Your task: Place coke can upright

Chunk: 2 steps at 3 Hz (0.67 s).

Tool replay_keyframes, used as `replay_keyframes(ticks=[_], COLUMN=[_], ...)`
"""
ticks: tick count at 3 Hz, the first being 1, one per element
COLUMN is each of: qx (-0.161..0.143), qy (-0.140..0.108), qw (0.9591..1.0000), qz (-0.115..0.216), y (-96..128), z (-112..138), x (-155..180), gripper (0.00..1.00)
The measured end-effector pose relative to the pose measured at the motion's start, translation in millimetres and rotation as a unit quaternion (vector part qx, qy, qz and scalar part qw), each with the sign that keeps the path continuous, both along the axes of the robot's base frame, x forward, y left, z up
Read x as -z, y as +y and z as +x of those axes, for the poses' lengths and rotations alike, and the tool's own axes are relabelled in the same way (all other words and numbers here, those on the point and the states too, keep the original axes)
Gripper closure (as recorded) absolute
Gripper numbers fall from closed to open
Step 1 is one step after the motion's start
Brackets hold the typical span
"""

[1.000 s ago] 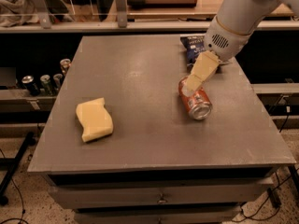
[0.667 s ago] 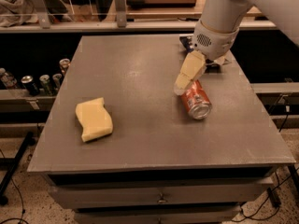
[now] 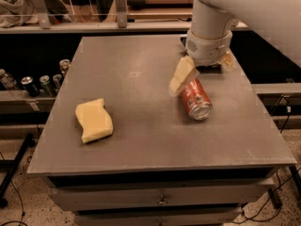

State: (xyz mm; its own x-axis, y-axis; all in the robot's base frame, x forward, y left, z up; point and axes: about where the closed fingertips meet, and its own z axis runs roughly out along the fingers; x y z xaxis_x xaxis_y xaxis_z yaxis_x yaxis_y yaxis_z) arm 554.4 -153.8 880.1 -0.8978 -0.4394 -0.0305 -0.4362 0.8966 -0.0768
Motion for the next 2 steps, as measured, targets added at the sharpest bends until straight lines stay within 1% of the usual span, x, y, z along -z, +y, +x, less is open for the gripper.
replay_keyframes(ticks=[1,2], qx=[0.036,0.056], qy=[-0.002,-0.002], qw=[0.9992,0.998], qz=[-0.018,-0.031], y=[0.9,-1.9], z=[-0.9,-1.6], x=[7.3,12.3], gripper=[0.0,0.0])
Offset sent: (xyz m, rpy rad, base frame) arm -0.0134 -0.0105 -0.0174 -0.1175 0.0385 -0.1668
